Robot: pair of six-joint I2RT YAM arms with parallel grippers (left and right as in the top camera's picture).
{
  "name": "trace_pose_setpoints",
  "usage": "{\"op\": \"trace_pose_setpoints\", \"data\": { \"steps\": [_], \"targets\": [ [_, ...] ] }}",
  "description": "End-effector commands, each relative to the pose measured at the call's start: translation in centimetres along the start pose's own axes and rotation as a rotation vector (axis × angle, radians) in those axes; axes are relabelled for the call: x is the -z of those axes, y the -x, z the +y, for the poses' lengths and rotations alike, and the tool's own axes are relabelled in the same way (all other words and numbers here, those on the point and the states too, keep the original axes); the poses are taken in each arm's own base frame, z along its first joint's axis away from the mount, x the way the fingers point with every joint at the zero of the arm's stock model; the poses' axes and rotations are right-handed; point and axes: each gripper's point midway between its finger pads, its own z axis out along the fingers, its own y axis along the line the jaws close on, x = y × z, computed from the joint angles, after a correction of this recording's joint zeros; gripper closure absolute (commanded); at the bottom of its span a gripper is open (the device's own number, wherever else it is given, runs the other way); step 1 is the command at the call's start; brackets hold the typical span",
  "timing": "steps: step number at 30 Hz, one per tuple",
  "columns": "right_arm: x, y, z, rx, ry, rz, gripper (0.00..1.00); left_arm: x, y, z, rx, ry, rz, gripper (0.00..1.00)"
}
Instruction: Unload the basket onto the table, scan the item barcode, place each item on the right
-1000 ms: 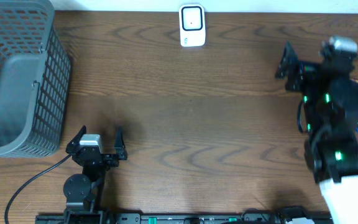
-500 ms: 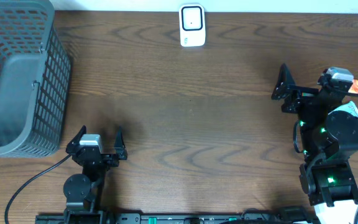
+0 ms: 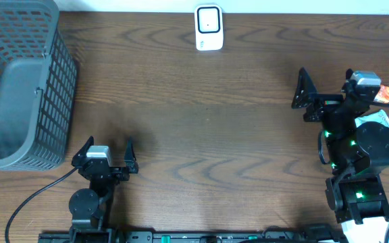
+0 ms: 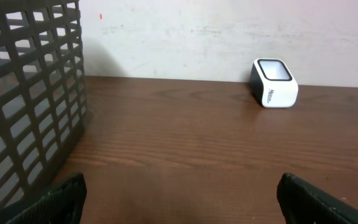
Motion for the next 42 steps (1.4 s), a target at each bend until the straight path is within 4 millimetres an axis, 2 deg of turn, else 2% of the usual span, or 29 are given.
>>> {"op": "trace_pose_setpoints", "data": {
  "steps": [1,4,5,8,13,19,20,24,25,31,42],
  "targets": [
    [0.6,-0.1,0.3,0.045,0.022,-0.002,0.01,-0.1,-1.5,0.1,0.006,0.001,0.043,0.02],
    [2.5,-0.2,-1.1,0.047,-0.035,-0.045,0.01,-0.1,-1.5,0.1,0.006,0.002,0.043,0.02],
    [4.3,-1.2,-2.0,0.045,-0.062,-0.075,0.01,-0.1,-1.5,0.1,0.006,0.002,0.043,0.02],
    [6.4,-3.0,-2.8,0.043,-0.073,-0.113,0.01,-0.1,-1.5,0.1,0.006,0.002,0.043,0.02],
    [8.8,-5.9,-3.4,0.023,-0.059,-0.2,0.01,-0.1,-1.5,0.1,0.006,0.001,0.043,0.02],
    [9.2,-7.9,-3.7,-0.017,-0.034,-0.308,0.01,-0.1,-1.5,0.1,0.006,0.002,0.043,0.02],
    [9.1,-9.0,-3.9,-0.022,-0.032,-0.31,0.01,-0.1,-1.5,0.1,0.006,0.002,0.043,0.02],
    [8.7,-11.3,-4.6,-0.03,-0.064,-0.228,0.01,-0.1,-1.5,0.1,0.006,0.002,0.043,0.02],
    [8.5,-12.8,-5.0,-0.027,-0.082,-0.166,0.01,-0.1,-1.5,0.1,0.006,0.001,0.043,0.02],
    [8.2,-17.1,-6.0,-0.018,-0.132,0.01,0.01,-0.1,-1.5,0.1,0.006,0.001,0.043,0.02],
    [8.2,-17.4,-6.0,-0.017,-0.131,0.021,0.01,-0.1,-1.5,0.1,0.006,0.002,0.043,0.02]
  ]
}}
